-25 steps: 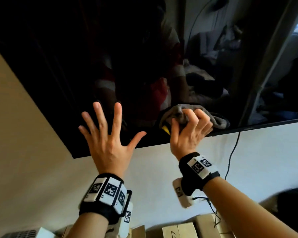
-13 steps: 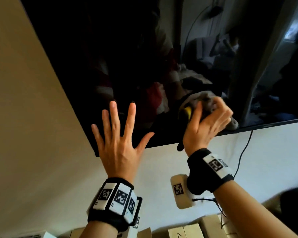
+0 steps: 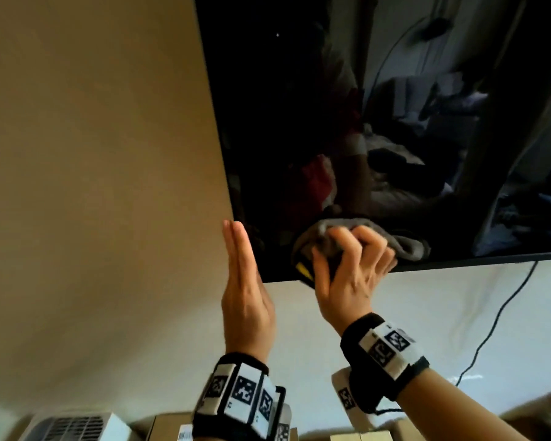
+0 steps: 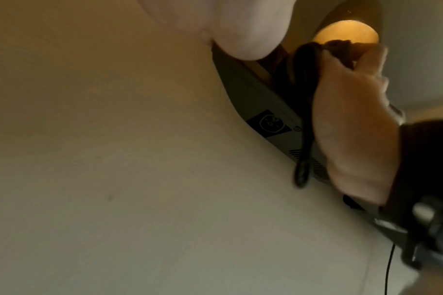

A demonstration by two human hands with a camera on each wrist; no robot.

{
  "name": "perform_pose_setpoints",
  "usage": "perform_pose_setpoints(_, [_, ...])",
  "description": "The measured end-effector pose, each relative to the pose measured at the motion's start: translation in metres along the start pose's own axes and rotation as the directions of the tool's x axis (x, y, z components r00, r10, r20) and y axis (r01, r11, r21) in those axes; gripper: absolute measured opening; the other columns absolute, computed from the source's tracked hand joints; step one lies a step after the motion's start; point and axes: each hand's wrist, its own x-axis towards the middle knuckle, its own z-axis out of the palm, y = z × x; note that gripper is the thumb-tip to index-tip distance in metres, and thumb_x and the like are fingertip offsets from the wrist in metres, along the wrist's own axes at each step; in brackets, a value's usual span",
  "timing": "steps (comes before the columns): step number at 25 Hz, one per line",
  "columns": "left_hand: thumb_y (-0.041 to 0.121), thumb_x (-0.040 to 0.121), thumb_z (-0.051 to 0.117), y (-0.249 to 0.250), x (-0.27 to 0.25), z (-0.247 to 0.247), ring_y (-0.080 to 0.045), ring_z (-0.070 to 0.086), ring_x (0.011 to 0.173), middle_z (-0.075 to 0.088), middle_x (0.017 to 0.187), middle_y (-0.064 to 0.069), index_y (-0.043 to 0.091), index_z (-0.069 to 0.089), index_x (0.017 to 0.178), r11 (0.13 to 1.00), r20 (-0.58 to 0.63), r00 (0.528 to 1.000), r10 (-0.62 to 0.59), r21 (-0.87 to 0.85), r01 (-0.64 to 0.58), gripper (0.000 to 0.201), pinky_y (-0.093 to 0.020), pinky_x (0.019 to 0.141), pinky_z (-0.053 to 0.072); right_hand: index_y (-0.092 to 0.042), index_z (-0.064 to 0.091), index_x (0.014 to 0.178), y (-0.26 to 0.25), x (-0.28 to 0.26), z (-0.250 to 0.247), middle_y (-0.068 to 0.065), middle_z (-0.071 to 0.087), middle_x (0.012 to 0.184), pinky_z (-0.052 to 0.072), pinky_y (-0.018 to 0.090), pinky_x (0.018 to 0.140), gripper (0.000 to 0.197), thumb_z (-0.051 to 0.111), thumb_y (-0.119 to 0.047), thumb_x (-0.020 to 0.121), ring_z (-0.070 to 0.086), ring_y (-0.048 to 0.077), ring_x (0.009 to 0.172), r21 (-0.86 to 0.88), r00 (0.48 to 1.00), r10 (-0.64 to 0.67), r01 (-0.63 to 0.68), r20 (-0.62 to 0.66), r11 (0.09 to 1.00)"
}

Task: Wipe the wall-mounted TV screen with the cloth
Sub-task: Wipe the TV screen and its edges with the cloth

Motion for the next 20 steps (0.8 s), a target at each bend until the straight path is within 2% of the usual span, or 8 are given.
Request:
perform_pose_setpoints(2, [0.005, 0.1, 0.036, -0.002, -0.008, 0.001, -0.006, 0.021, 0.148, 0.016, 0.163, -0.003, 0.034, 0.002, 0.155, 0.99, -0.003, 0.997, -0.079, -0.114, 0.078, 0.071, -0.023, 0.116, 0.03, -0.027, 0.044, 0.11, -0.002, -0.013, 0.002, 0.001, 0.034, 0.108, 0.027, 0.037, 0.085, 0.029, 0.052, -0.037, 0.084, 0.035, 0.024, 0.094, -0.005, 0.993, -0.094, 0.095, 0.078, 0.996])
perform_pose_setpoints(4, [0.021, 0.103, 0.036, -0.001, -0.016, 0.004, -0.009, 0.036, 0.142, 0.037, 0.155, -0.006, 0.034, 0.016, 0.153, 0.926, 0.015, 0.975, -0.221, -0.31, 0.215, 0.055, -0.028, 0.114, 0.035, -0.029, 0.044, 0.113, -0.011, -0.01, 0.006, 0.001, 0.034, 0.109, 0.027, 0.038, 0.087, 0.028, 0.051, -0.038, 0.087, 0.035, 0.025, 0.096, 0.02, 0.987, -0.124, 0.123, 0.107, 0.992])
perform_pose_setpoints(6, [0.014, 0.104, 0.037, 0.003, -0.018, 0.005, -0.004, 0.046, 0.134, 0.049, 0.144, 0.004, 0.035, 0.03, 0.145, 0.83, 0.027, 0.936, -0.352, -0.452, 0.326, 0.046, -0.022, 0.111, 0.037, -0.031, 0.046, 0.115, -0.025, -0.007, 0.015, 0.0, 0.036, 0.11, 0.027, 0.04, 0.089, 0.027, 0.05, -0.039, 0.089, 0.037, 0.026, 0.098, 0.004, 0.964, -0.225, 0.227, 0.144, 0.974])
perform_pose_setpoints(8, [0.004, 0.102, 0.037, 0.006, -0.021, 0.006, -0.003, 0.049, 0.131, 0.051, 0.141, 0.005, 0.03, 0.033, 0.144, 0.831, -0.004, 0.926, -0.378, -0.441, 0.337, 0.05, -0.018, 0.107, 0.04, -0.032, 0.047, 0.117, -0.025, -0.011, 0.019, 0.0, 0.038, 0.109, 0.031, 0.041, 0.086, 0.027, 0.05, -0.04, 0.091, 0.038, 0.026, 0.097, -0.037, 0.923, -0.348, 0.358, 0.161, 0.933])
perform_pose_setpoints(11, [0.009, 0.1, 0.036, 0.001, -0.027, 0.01, -0.009, 0.047, 0.135, 0.05, 0.146, -0.003, 0.032, 0.032, 0.145, 0.853, -0.041, 0.92, -0.39, -0.393, 0.344, 0.051, -0.028, 0.109, 0.042, -0.029, 0.049, 0.117, 0.005, -0.016, 0.007, 0.0, 0.041, 0.107, 0.034, 0.04, 0.077, 0.026, 0.052, -0.037, 0.092, 0.04, 0.024, 0.091, -0.062, 0.852, -0.484, 0.504, 0.199, 0.861])
perform_pose_setpoints(13, [0.013, 0.1, 0.034, 0.005, -0.029, 0.012, -0.012, 0.045, 0.137, 0.048, 0.148, -0.005, 0.038, 0.031, 0.143, 0.818, -0.04, 0.898, -0.439, -0.432, 0.381, 0.05, -0.035, 0.111, 0.042, -0.028, 0.049, 0.116, 0.014, -0.02, -0.001, 0.0, 0.041, 0.107, 0.034, 0.04, 0.076, 0.025, 0.05, -0.036, 0.092, 0.04, 0.024, 0.09, -0.07, 0.87, -0.444, 0.467, 0.216, 0.882])
perform_pose_setpoints(16, [0.019, 0.102, 0.032, 0.018, -0.03, 0.016, -0.008, 0.046, 0.135, 0.048, 0.148, -0.004, 0.037, 0.033, 0.144, 0.769, -0.047, 0.868, -0.494, -0.489, 0.411, 0.045, -0.03, 0.109, 0.043, -0.028, 0.047, 0.117, -0.002, -0.024, 0.004, 0.0, 0.039, 0.109, 0.031, 0.041, 0.083, 0.027, 0.05, -0.035, 0.091, 0.039, 0.024, 0.094, -0.048, 0.921, -0.324, 0.341, 0.216, 0.939])
perform_pose_setpoints(20, [0.023, 0.104, 0.032, 0.024, -0.028, 0.032, -0.011, 0.044, 0.138, 0.042, 0.152, 0.0, 0.032, 0.032, 0.149, 0.74, -0.134, 0.814, -0.566, -0.517, 0.43, 0.045, -0.042, 0.109, 0.044, -0.029, 0.048, 0.118, 0.014, -0.01, -0.005, 0.0, 0.041, 0.108, 0.032, 0.039, 0.08, 0.029, 0.052, -0.035, 0.09, 0.04, 0.023, 0.091, -0.066, 0.84, -0.484, 0.512, 0.245, 0.857])
